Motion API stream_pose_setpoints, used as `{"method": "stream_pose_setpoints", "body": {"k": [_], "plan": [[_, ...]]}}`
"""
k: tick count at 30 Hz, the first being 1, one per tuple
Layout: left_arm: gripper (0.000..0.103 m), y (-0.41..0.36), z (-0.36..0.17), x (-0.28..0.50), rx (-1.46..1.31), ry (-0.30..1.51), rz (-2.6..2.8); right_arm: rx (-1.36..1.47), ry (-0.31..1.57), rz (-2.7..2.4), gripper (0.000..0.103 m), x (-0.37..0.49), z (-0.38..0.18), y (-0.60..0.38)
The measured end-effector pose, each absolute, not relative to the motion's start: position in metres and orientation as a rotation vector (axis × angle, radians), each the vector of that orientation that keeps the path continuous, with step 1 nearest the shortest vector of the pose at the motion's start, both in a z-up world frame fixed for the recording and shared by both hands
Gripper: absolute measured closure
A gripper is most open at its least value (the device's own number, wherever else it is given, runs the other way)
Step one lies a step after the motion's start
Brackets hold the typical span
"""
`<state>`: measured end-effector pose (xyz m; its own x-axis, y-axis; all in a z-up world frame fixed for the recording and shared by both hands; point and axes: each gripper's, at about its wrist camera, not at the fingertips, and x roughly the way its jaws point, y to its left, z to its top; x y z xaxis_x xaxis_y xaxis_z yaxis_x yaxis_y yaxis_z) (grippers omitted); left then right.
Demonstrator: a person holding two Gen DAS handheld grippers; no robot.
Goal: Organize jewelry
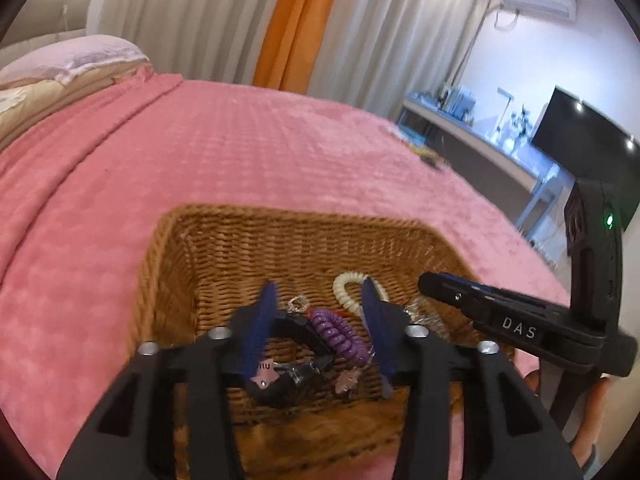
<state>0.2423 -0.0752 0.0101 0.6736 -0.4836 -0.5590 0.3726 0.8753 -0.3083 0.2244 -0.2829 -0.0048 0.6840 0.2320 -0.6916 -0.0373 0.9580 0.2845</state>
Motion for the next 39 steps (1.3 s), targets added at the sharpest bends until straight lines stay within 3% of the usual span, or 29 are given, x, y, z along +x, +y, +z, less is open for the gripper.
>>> {"method": "stream_pose_setpoints", "body": {"k": [4,5,6,7,10,12,14,16,19,26,39], "plan": [[0.055,-0.063,0.029,0.217,-0.201,0.635,-0.478,0.240,0.752,0.156,0.073,0.191,0.018,-0.279],[0.047,-0.059,0.036,0.205,-0.203,0.613,-0.475,0.237,0.738,0.159,0.070,0.183,0.023,-0.277],[0.038,-0.057,0.041,0.195,-0.200,0.596,-0.469,0.232,0.717,0.164,0.060,0.170,0.030,-0.276],[0.036,-0.054,0.047,0.184,-0.192,0.573,-0.461,0.228,0.693,0.166,0.049,0.159,0.036,-0.275],[0.028,-0.050,0.060,0.137,-0.126,0.491,-0.417,0.194,0.590,0.160,0.043,0.112,0.054,-0.267],[0.013,-0.048,0.064,0.104,-0.083,0.431,-0.367,0.149,0.524,0.144,0.040,0.079,0.061,-0.259],[0.009,-0.044,0.065,0.075,-0.058,0.357,-0.328,0.101,0.458,0.106,0.032,0.048,0.064,-0.249],[0.008,-0.038,0.064,0.044,-0.046,0.278,-0.308,0.070,0.388,0.048,0.022,0.023,0.063,-0.242],[0.008,-0.032,0.057,0.014,-0.026,0.239,-0.242,0.059,0.344,0.010,0.017,-0.006,0.053,-0.236],[0.008,-0.026,0.037,-0.025,0.021,0.165,-0.123,0.065,0.329,-0.044,0.017,-0.029,0.021,-0.237],[0.008,-0.016,0.012,-0.016,-0.014,0.247,-0.061,0.012,0.311,-0.041,0.016,-0.036,0.003,-0.227]]}}
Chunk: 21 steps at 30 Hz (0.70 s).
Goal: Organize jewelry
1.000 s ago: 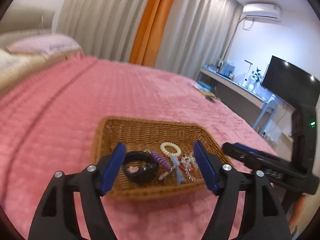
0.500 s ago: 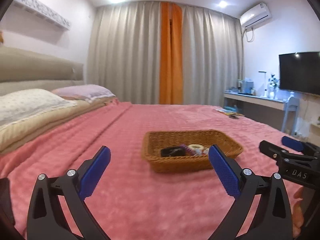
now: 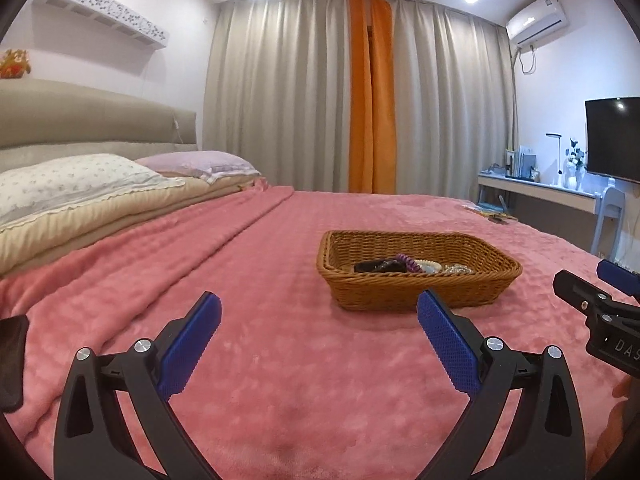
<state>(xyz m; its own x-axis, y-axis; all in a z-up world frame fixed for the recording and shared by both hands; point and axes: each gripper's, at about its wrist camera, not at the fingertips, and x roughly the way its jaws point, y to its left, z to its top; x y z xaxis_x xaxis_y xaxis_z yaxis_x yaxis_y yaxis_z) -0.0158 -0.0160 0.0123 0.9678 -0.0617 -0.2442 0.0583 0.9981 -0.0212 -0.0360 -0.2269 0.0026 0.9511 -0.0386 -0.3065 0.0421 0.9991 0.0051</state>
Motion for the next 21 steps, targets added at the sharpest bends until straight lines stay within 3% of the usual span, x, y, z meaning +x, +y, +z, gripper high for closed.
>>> {"method": "stream_pose_setpoints", "body": {"k": [21], "plan": [[0.008,-0.0223,0.0137,-0.0139,0.016,0.240,-0.046,-0.016,0.341,-0.028,0.009,-0.0314,-0.0035,-0.2190]]}}
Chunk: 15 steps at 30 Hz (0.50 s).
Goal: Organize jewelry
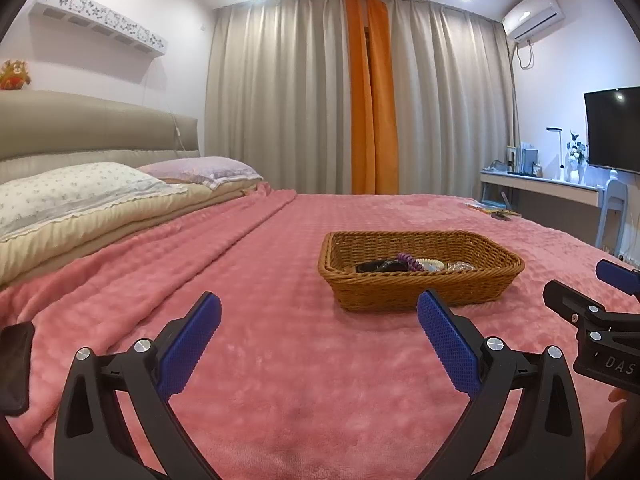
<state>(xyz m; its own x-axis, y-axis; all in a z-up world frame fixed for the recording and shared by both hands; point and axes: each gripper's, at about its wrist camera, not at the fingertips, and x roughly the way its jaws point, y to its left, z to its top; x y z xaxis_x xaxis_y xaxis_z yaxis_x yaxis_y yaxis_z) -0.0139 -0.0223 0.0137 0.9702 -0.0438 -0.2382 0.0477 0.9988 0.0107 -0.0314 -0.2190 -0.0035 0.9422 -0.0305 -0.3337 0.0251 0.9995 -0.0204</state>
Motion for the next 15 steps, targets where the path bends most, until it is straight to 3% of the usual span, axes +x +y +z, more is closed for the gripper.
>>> {"method": "stream_pose_setpoints", "body": {"k": [15], "plan": [[0.008,-0.0222,0.0119,-0.0116,0.007,0.253,-0.049,-0.015,0.353,-0.026,0.008,-0.0290,-0.0050,-0.2194]]}}
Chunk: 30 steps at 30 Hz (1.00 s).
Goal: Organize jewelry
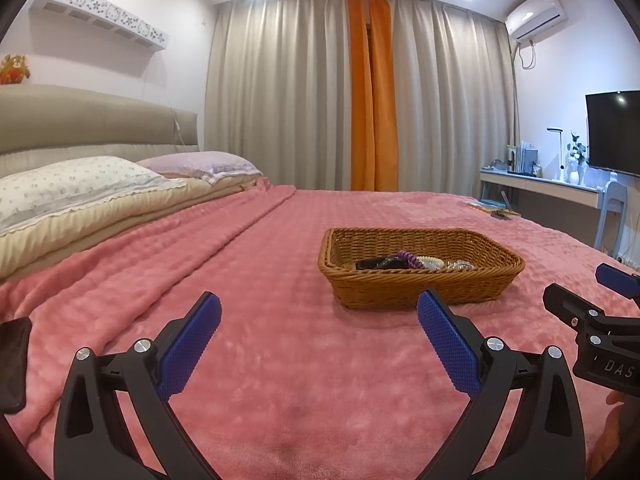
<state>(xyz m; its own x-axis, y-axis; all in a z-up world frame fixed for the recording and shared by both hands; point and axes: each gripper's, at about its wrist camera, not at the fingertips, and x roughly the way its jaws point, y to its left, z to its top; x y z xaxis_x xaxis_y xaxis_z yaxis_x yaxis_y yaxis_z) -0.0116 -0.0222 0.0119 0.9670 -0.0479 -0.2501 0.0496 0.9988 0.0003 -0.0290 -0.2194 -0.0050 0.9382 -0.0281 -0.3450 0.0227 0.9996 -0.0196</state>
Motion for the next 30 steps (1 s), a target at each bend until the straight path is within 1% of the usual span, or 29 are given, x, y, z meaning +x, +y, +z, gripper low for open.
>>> {"method": "stream_pose_setpoints", "body": {"k": [30], "plan": [[0.008,-0.0240,0.0088,-0.0111,0.002,0.266,-0.051,-0.016,0.357,-0.023,0.008,-0.0288,-0.0050,-0.2191]]}}
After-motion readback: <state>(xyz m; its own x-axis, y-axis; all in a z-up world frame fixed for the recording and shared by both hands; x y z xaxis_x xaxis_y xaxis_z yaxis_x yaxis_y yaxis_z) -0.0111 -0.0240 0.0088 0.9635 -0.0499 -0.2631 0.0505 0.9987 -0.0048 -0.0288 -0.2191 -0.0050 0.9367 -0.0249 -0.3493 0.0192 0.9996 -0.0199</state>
